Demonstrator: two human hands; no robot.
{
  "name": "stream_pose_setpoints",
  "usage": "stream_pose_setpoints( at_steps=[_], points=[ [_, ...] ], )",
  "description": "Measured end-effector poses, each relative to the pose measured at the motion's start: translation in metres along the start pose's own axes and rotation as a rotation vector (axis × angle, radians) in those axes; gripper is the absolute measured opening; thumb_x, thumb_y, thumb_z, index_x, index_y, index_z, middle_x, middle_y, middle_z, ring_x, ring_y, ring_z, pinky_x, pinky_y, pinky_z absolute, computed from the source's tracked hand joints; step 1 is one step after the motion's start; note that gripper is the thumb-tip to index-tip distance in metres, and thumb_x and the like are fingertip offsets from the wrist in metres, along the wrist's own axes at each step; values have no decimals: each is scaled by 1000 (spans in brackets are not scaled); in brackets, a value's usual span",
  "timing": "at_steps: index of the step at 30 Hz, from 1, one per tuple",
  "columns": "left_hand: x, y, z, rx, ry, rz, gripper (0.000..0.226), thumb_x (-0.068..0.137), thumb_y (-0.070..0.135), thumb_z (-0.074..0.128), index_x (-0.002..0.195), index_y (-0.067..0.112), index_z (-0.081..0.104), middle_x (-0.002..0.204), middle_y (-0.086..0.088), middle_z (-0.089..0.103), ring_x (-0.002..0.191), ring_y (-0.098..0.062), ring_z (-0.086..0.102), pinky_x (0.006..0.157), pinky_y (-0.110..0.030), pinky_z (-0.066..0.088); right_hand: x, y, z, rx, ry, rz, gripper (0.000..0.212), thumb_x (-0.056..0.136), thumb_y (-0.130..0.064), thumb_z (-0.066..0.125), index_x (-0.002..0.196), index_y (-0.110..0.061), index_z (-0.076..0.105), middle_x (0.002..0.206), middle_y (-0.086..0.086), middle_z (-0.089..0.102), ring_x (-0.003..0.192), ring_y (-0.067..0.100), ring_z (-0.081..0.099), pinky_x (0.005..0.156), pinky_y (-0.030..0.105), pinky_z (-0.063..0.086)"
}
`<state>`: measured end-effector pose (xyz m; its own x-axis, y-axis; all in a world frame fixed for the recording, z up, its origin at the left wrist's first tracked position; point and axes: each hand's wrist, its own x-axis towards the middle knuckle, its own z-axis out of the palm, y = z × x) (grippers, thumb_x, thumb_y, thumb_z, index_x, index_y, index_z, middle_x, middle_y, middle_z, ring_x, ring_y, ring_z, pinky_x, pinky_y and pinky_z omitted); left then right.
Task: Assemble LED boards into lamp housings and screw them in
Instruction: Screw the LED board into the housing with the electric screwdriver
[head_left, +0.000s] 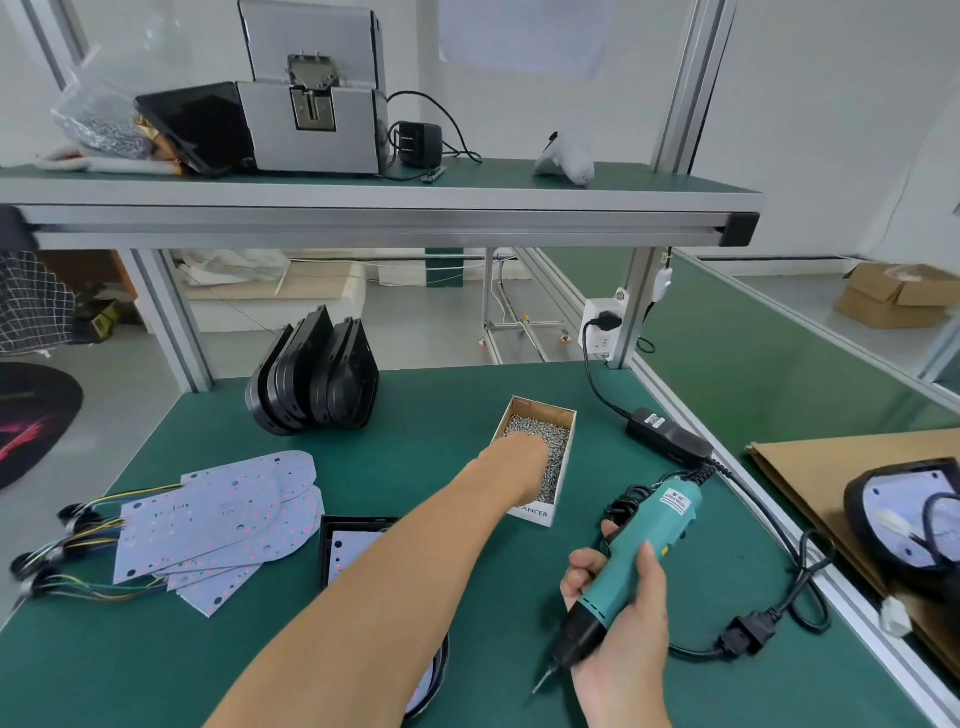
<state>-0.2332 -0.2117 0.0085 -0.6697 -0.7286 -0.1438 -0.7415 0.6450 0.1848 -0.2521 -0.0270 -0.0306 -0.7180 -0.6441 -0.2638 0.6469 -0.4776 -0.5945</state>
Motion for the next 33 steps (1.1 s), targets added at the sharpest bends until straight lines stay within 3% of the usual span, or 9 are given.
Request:
stream_pose_setpoints(
  at_steps=[3, 8, 11, 13, 18, 21, 24, 29, 33],
  points=[
    [-1, 2, -2, 14, -35, 9, 22, 90, -8, 48, 100, 9, 56, 95, -6, 52, 87, -31, 56, 67, -38, 44, 0, 1, -1, -64, -17, -7, 36, 106, -38, 52, 116, -8, 69, 72, 21, 63, 54, 20, 53, 50, 24, 51],
    [-1, -3, 3, -33, 16, 26, 21, 90, -6, 49, 79, 11, 47, 84, -6, 50, 77, -29, 55, 56, -36, 39, -1, 2, -1, -145, -35, -34, 36, 107, -35, 49, 119, -5, 67, 73, 22, 62, 53, 20, 52, 49, 25, 49],
    [-2, -8, 9, -121, 76, 49, 6, 97, 4, 51, 97, 9, 53, 108, -11, 57, 91, -33, 60, 67, -40, 45, -3, 1, -1, -167, -33, -32, 36, 108, -36, 49, 119, -6, 67, 72, 20, 63, 52, 20, 52, 50, 24, 49],
    [-2, -11, 13, -192, 106, 72, 10, 103, 9, 47, 110, 5, 53, 118, -14, 53, 92, -31, 56, 73, -40, 42, -4, 1, -1, -169, -25, -29, 36, 108, -36, 49, 119, -6, 67, 72, 19, 63, 52, 19, 52, 50, 24, 49],
    [-9, -13, 6, -347, 211, 115, 23, 109, 11, 32, 106, 1, 53, 106, -13, 53, 87, -22, 47, 78, -37, 43, -5, 1, 1, -166, -17, -28, 37, 107, -35, 51, 121, -6, 67, 73, 20, 63, 53, 20, 52, 50, 24, 50],
    [-20, -14, 1, -662, 284, 33, 31, 108, 20, 31, 84, 10, 48, 79, -4, 51, 67, -17, 43, 57, -32, 40, -5, 0, -1, -140, -14, -27, 38, 107, -36, 52, 123, -5, 66, 72, 18, 63, 54, 18, 54, 50, 24, 50],
    [-35, -15, -3, -1082, 301, -54, 32, 103, 15, 37, 78, 8, 55, 65, -3, 51, 59, -17, 41, 52, -30, 37, -6, -1, -2, -97, -27, -19, 40, 106, -37, 51, 127, -6, 64, 72, 16, 64, 56, 17, 54, 51, 22, 51],
    [-98, -24, -8, -1865, 217, -59, 30, 108, 22, 53, 82, 9, 59, 71, -5, 57, 55, -13, 47, 45, -19, 36, -9, -1, 2, -138, -34, -41, 43, 108, -37, 47, 131, -4, 62, 72, 14, 63, 57, 18, 50, 51, 23, 47],
    [-164, -37, -4, -2111, 133, -127, 16, 102, 19, 59, 90, 7, 60, 80, -6, 59, 60, -12, 53, 48, -18, 43, -19, -1, 19, -47, -76, -13, 51, 107, -42, 48, 138, -3, 58, 76, 7, 61, 64, 16, 51, 66, 27, 41]
  ],
)
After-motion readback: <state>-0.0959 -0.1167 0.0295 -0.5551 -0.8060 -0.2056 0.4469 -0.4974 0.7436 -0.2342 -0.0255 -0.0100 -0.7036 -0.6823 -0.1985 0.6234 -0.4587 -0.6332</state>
